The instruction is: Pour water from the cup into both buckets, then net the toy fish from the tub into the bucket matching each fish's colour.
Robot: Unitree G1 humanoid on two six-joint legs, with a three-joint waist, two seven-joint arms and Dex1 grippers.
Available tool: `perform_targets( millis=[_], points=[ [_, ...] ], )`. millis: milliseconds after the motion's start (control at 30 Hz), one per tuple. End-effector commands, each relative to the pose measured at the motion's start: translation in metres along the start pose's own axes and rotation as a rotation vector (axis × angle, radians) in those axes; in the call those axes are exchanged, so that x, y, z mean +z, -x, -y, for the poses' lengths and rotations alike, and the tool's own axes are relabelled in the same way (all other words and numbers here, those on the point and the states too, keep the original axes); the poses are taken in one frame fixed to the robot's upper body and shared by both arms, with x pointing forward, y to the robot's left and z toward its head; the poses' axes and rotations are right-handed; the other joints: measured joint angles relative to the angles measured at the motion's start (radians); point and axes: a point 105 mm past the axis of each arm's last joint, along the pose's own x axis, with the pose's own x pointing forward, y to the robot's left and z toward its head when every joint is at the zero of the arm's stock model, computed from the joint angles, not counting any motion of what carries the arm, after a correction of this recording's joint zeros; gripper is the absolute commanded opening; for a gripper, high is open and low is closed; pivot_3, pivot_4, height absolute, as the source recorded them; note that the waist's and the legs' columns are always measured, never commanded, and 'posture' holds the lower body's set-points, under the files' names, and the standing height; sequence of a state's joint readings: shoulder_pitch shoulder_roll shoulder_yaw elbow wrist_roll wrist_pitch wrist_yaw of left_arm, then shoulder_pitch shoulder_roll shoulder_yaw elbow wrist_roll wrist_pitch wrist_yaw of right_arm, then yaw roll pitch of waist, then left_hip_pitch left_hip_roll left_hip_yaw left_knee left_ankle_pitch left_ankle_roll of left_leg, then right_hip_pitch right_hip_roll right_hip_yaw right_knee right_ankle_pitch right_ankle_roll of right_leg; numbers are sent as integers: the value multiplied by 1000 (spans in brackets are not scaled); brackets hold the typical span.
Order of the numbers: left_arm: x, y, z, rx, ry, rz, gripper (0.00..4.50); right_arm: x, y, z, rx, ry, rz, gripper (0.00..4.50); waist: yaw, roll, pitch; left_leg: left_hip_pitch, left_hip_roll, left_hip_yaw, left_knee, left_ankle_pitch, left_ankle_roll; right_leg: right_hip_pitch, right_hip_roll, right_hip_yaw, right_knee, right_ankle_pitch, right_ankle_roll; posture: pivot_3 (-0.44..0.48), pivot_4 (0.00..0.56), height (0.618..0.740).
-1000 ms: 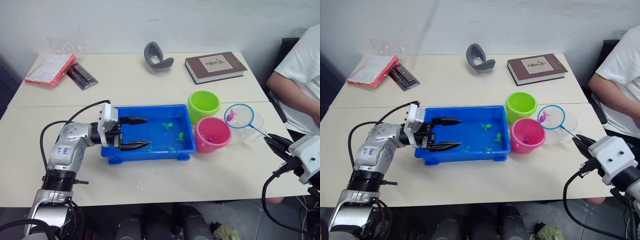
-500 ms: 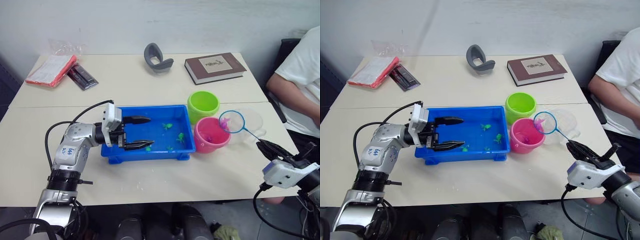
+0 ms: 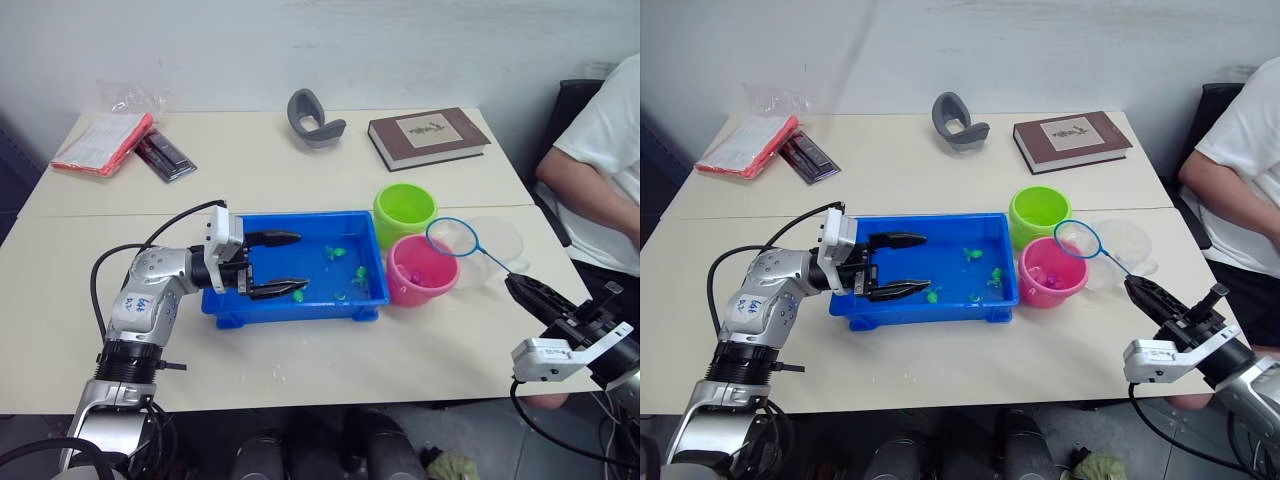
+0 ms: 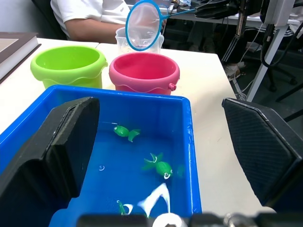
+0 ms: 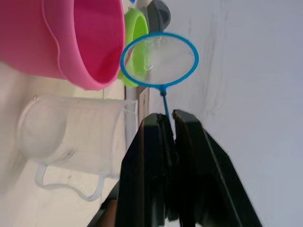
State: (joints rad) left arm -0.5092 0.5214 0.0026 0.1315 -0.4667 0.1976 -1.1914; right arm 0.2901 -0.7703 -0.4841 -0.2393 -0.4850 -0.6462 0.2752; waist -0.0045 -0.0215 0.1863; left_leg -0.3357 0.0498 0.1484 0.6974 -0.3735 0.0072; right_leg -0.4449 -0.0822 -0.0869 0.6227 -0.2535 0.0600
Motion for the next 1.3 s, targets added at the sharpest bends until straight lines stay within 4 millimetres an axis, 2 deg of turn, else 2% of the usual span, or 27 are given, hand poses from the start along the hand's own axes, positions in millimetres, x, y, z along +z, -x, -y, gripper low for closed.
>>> perform_targets(
  millis=[33,100,267,367,467,667,767,833,900,967,1067,1200,1267,1300],
  points=[
    [16,15,-1,17,-34,42,4458,26,-14,23,-58,-454,124,0,-9,0,0,1,2,0,0,0,0,0,0,1,0,0,0,0,150,740],
    [27,25,1,12,-13,74,4458,40,-23,23,18,-635,198,0,-15,0,0,1,5,0,0,0,0,0,1,1,1,0,-1,0,150,740],
    [57,49,15,-28,4,85,4458,74,-43,29,183,-861,380,0,-26,0,0,1,5,-1,0,-1,1,0,1,0,2,0,-1,0,150,740],
    [57,76,25,10,2,-1,4458,89,-54,31,268,-921,468,0,-26,0,0,1,6,-1,0,-1,0,0,1,0,2,-1,-2,0,150,740],
    [47,94,31,68,0,-68,4458,95,-63,26,332,-925,504,0,-22,1,0,1,8,-1,0,-2,-2,-1,2,-2,1,-2,-4,0,150,740],
    [35,114,26,226,-13,-118,4458,103,-88,26,402,-887,502,0,0,1,0,0,8,0,1,-4,-1,-1,1,-3,1,-2,-4,0,150,740],
    [29,119,26,282,-14,-137,4458,100,-105,32,374,-777,472,0,-1,1,0,0,8,0,1,-5,-1,-2,0,-3,1,-2,-4,0,150,740],
    [25,125,24,331,-7,-144,4458,94,-116,31,360,-556,451,0,-2,1,0,0,9,1,1,-5,-3,-3,0,-4,1,-3,-5,0,150,740],
    [23,127,24,358,1,-149,4458,88,-122,23,398,-324,440,0,-3,1,1,0,10,2,1,-6,-3,-3,1,-5,1,-3,-6,0,150,740],
    [20,127,24,369,6,-156,4458,84,-126,20,423,-254,449,0,-1,1,1,-1,11,2,0,-6,-3,-4,2,-7,0,-3,-7,0,150,740],
    [14,126,26,368,12,-167,4458,84,-130,19,475,-239,470,0,-4,1,1,-1,13,4,1,-7,-5,-4,3,-7,-1,-4,-7,0,150,740],
    [10,121,26,363,15,-164,4458,88,-130,20,520,-315,461,0,-8,1,1,-1,15,5,1,-8,-6,-5,3,-13,-1,-4,-7,0,150,740],
    [9,118,25,360,17,-157,4458,93,-126,17,563,-430,444,0,-9,1,1,-1,15,5,1,-8,-6,-5,2,-13,0,-4,-7,0,150,740],
    [8,116,24,357,18,-152,4458,99,-123,15,594,-615,425,0,-9,1,1,-1,15,5,1,-8,-6,-5,2,-13,0,-4,-7,0,150,740]
  ],
)
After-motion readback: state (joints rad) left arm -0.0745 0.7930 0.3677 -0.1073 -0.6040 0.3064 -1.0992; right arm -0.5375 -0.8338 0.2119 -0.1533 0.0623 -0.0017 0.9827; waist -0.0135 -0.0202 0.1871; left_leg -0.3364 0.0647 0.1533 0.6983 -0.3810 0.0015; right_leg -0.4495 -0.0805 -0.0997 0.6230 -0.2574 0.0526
